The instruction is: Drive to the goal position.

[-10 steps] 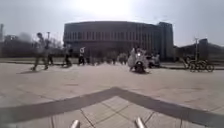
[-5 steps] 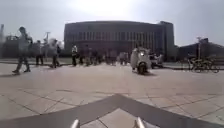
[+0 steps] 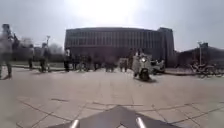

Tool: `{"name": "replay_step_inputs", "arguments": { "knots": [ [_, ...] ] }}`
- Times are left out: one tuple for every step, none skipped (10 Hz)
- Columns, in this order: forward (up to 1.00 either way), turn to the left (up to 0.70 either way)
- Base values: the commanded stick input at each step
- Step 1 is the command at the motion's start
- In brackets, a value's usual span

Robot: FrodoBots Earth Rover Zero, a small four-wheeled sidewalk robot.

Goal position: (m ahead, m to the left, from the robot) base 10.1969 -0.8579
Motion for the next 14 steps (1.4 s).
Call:
{"name": "replay_step_inputs", "arguments": {
  "knots": [
    [0.85, -0.05],
    [0.85, 0.01],
    [0.85, 0.01],
    [0.85, 0.01],
    [0.85, 0.01],
    [0.85, 0.01],
    [0.85, -0.01],
    [0.85, -0.14],
    [0.85, -0.09],
    [0.85, -0.04],
    [0.85, -0.01],
    [0.85, 0.01],
    [0.85, -0.02],
    [0.85, -0.08]
  ]
}}
